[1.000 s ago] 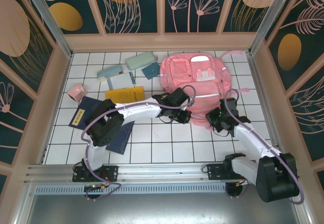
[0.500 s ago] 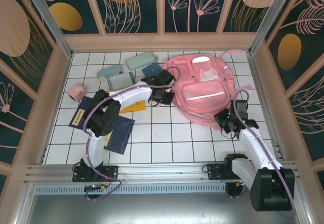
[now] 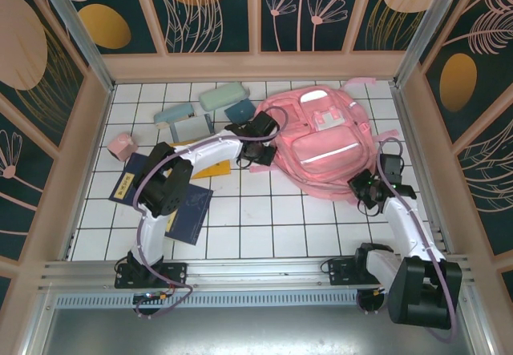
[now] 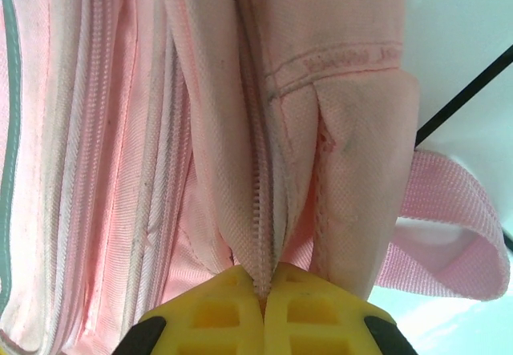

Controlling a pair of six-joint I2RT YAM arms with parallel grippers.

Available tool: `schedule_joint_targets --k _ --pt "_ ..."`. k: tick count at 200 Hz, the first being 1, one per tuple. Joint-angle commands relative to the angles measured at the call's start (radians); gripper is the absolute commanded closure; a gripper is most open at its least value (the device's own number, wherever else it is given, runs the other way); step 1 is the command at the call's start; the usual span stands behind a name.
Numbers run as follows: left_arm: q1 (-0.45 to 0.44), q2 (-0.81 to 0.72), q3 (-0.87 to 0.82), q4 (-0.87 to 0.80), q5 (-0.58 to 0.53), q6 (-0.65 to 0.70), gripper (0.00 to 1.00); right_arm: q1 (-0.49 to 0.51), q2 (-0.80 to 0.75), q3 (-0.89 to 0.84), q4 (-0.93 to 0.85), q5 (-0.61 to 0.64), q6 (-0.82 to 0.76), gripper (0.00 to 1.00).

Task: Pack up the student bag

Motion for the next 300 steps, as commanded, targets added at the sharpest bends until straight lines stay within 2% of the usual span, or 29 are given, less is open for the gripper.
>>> schedule_joint_targets --k 1,25,44,62,78,96,135,158,185,214,245,255,268,288,300 --pt "0.083 0.045 0.06 -0.028 -0.204 -0.053 1.0 -0.061 -0.007 0.036 -0.046 0.068 -0.076 1.0" --pt "0.116 0.088 0.112 -0.034 -0.239 -0.098 1.0 -0.076 -0.015 0.03 -0.046 0.057 -0.082 1.0" --pt "0.121 0.125 0.166 -0.05 -0.191 -0.082 1.0 -0.075 -0.019 0.019 -0.04 0.027 -0.079 1.0" --pt "0.12 0.142 0.196 -0.045 -0.124 -0.074 1.0 -0.072 -0.028 -0.011 -0.015 -0.063 -0.074 1.0" --pt "0.121 0.154 0.222 -0.04 -0.11 -0.074 1.0 -0.04 -0.059 -0.05 0.017 -0.139 -0.054 1.0" --pt "0.12 0.188 0.281 -0.054 -0.102 -0.073 1.0 0.06 -0.105 -0.081 0.053 -0.157 -0.006 1.0" --pt "0.12 0.299 0.456 -0.093 -0.061 -0.066 1.0 0.368 -0.129 -0.13 0.223 -0.118 0.169 1.0" --pt "0.12 0.361 0.554 -0.106 -0.036 -0.058 1.0 0.542 -0.044 -0.121 0.364 -0.058 0.243 1.0" --pt "0.121 0.42 0.656 -0.121 -0.014 -0.042 1.0 0.695 0.16 -0.013 0.479 -0.03 0.23 1.0" --pt "0.12 0.458 0.721 -0.114 0.026 -0.033 1.0 0.798 0.376 0.146 0.55 -0.045 0.163 1.0" --pt "0.121 0.47 0.729 -0.067 0.101 -0.052 0.99 0.84 0.538 0.263 0.621 -0.077 0.132 1.0" --pt "0.121 0.47 0.731 -0.055 0.118 -0.056 0.96 0.841 0.575 0.288 0.631 -0.077 0.127 1.0" --pt "0.121 0.466 0.739 -0.055 0.13 -0.054 0.87 0.84 0.611 0.317 0.637 -0.08 0.121 1.0" --pt "0.121 0.437 0.74 -0.074 0.107 -0.043 0.73 0.844 0.648 0.365 0.608 -0.088 0.09 0.85" --pt "0.122 0.406 0.73 -0.087 0.083 -0.034 0.65 0.844 0.649 0.384 0.581 -0.079 0.067 0.79"
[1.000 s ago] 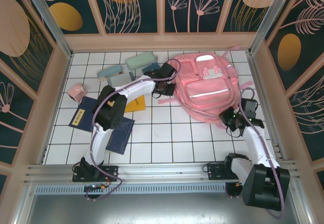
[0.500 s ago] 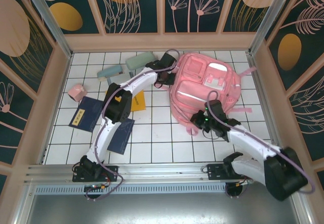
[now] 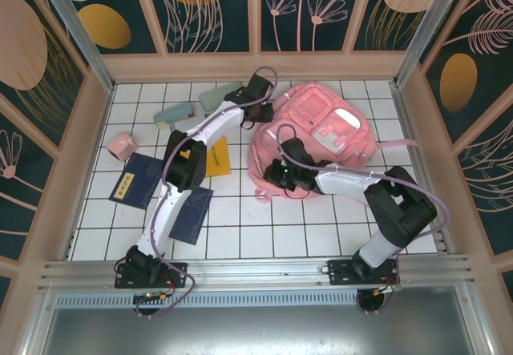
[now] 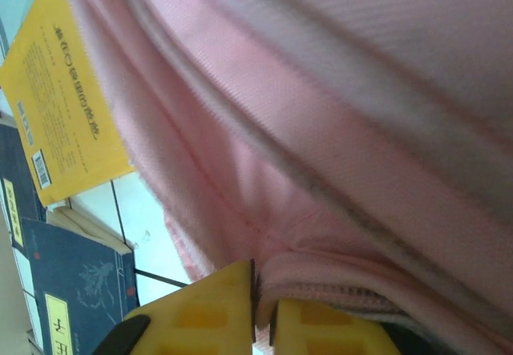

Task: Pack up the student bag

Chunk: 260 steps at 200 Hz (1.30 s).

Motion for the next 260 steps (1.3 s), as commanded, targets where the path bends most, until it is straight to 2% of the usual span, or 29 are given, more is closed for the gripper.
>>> schedule_joint_targets --k 1,17,40,59,72,91,107,127,150,164,188,223,243,260 --pt "-0.038 -0.043 0.021 -0.01 0.065 0.014 0.65 0.024 0.015 0.085 0.082 -0.057 -0.13 0.78" --pt "-0.033 -0.106 -0.026 -0.005 0.032 0.013 0.53 0.024 -0.005 0.101 0.036 -0.028 -0.163 0.67" --pt "-0.021 -0.222 -0.139 0.031 -0.012 0.009 0.34 0.021 -0.043 0.126 -0.058 0.028 -0.237 0.6" --pt "-0.004 -0.322 -0.25 0.07 -0.035 -0.012 0.23 0.017 -0.078 0.14 -0.128 0.068 -0.306 0.54" --pt "0.011 -0.393 -0.335 0.101 -0.051 -0.033 0.16 0.007 -0.101 0.141 -0.167 0.111 -0.353 0.52" --pt "0.031 -0.5 -0.477 0.153 -0.059 -0.068 0.13 -0.018 -0.12 0.13 -0.191 0.138 -0.42 0.52" --pt "0.038 -0.599 -0.596 0.189 -0.095 -0.097 0.02 -0.04 -0.114 0.135 -0.204 0.155 -0.47 0.52" --pt "0.042 -0.71 -0.738 0.226 -0.161 -0.129 0.02 -0.055 -0.099 0.153 -0.211 0.174 -0.517 0.49" --pt "0.048 -0.815 -0.879 0.232 -0.235 -0.177 0.01 -0.055 -0.094 0.166 -0.186 0.188 -0.528 0.31" --pt "0.052 -0.898 -0.95 0.218 -0.289 -0.205 0.01 -0.054 -0.092 0.165 -0.158 0.18 -0.518 0.26" --pt "0.079 -1.011 -1.092 0.189 -0.359 -0.256 0.01 -0.037 -0.074 0.177 -0.132 0.16 -0.498 0.24" --pt "0.186 -1.184 -1.319 0.154 -0.308 -0.356 0.02 0.007 -0.038 0.208 -0.104 0.121 -0.482 0.25" --pt "0.231 -1.279 -1.449 0.143 -0.276 -0.403 0.01 0.043 -0.016 0.22 -0.083 0.103 -0.478 0.3" --pt "0.268 -1.348 -1.546 0.143 -0.24 -0.435 0.02 0.08 0.013 0.235 -0.072 0.088 -0.478 0.37"
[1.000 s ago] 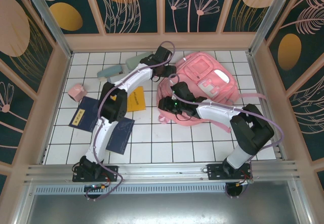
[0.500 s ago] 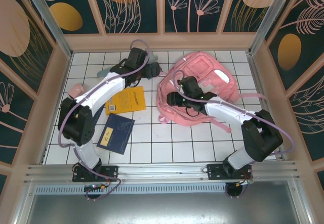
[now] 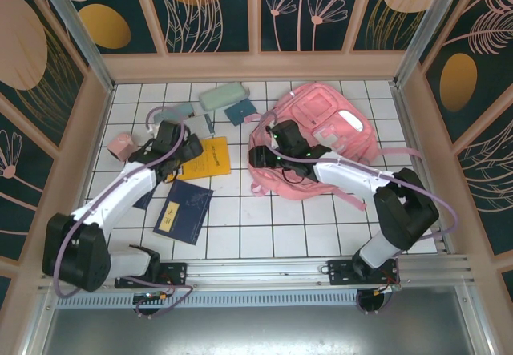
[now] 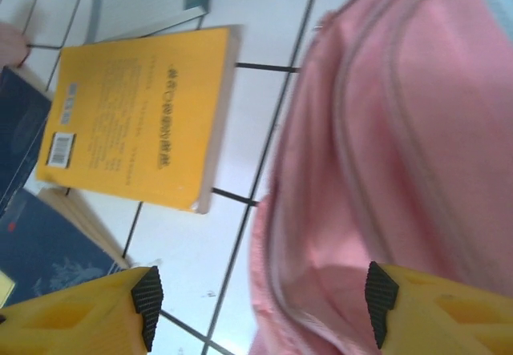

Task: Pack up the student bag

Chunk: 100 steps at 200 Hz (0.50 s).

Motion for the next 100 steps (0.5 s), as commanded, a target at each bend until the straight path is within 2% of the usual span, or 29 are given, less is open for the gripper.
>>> schedule_joint_targets --k 1,38,69,100 --pt "0.041 -0.085 -0.114 -0.031 0.052 -0.09 0.01 0.046 0.042 0.04 0.05 -0.039 0.004 0.38" --pt "0.116 -0.146 -0.263 -0.012 0.133 -0.151 0.01 0.13 0.122 0.062 0.088 -0.068 0.03 0.54" --pt "0.123 -0.133 -0.349 0.033 0.193 -0.194 0.01 0.211 0.2 0.117 0.077 -0.061 0.017 0.61" --pt "0.123 -0.118 -0.403 0.038 0.217 -0.207 0.01 0.265 0.289 0.171 0.074 -0.095 0.01 0.62"
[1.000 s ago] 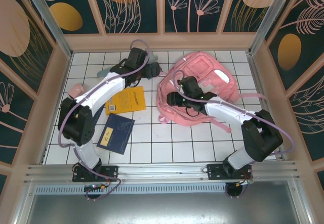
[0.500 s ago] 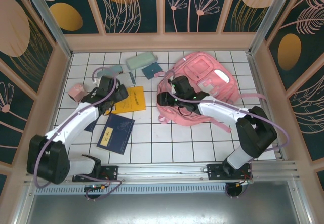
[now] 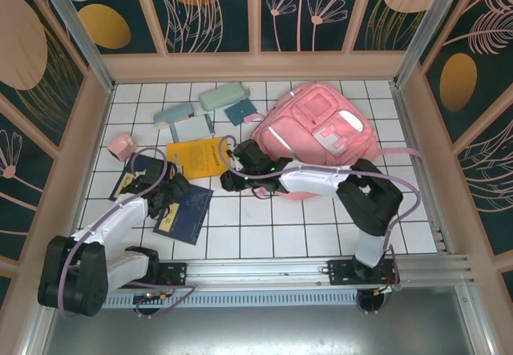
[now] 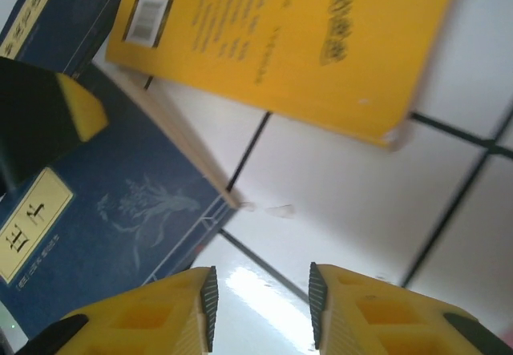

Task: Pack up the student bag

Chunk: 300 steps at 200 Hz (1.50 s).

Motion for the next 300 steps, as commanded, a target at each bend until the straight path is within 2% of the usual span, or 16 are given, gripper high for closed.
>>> schedule_joint_targets --k 1,10,30,61,80,107,125,140,164,186,219,241,285,300 --pt "0.005 0.011 -0.038 0.028 0.045 -0.039 0.02 0.036 0.058 0.056 0.016 -0.041 -0.014 0.62" --pt "0.006 0.007 -0.063 0.043 0.064 -0.046 0.02 0.048 0.085 0.069 0.018 -0.055 -0.014 0.63" --pt "0.005 -0.016 -0.133 0.15 0.195 -0.089 0.05 0.061 0.149 0.104 -0.004 -0.074 -0.008 0.68" --pt "0.006 -0.088 -0.228 0.34 0.353 -0.25 0.09 0.037 0.193 0.129 -0.044 -0.013 0.017 0.7" --pt "-0.005 -0.141 -0.276 0.42 0.392 -0.352 0.1 0.006 0.194 0.123 -0.043 -0.003 0.023 0.7" --pt "-0.043 -0.192 -0.284 0.474 0.383 -0.44 0.11 -0.043 0.196 0.131 -0.046 -0.011 0.018 0.71" --pt "-0.088 -0.181 -0.273 0.517 0.372 -0.481 0.11 -0.075 0.202 0.159 -0.075 -0.012 -0.004 0.78" --pt "-0.096 -0.152 -0.219 0.444 0.362 -0.423 0.1 -0.09 0.2 0.181 -0.106 -0.024 -0.028 0.78" --pt "-0.096 -0.134 -0.135 0.28 0.279 -0.317 0.08 -0.069 0.165 0.146 -0.109 -0.027 -0.061 0.79" --pt "-0.094 -0.127 -0.136 0.273 0.275 -0.307 0.07 -0.021 0.125 0.075 -0.076 -0.044 -0.068 0.83" --pt "-0.095 -0.089 -0.136 0.232 0.268 -0.259 0.06 0.044 0.047 -0.008 -0.069 0.03 -0.047 0.83" --pt "-0.094 -0.077 -0.123 0.162 0.224 -0.202 0.07 0.061 0.024 -0.039 -0.055 0.009 -0.052 0.83" --pt "-0.095 -0.078 -0.111 0.103 0.177 -0.146 0.07 0.069 -0.024 -0.035 -0.074 0.083 -0.07 0.83" --pt "-0.093 -0.071 -0.108 0.107 0.177 -0.144 0.07 0.083 -0.054 -0.051 -0.047 0.038 -0.091 0.83"
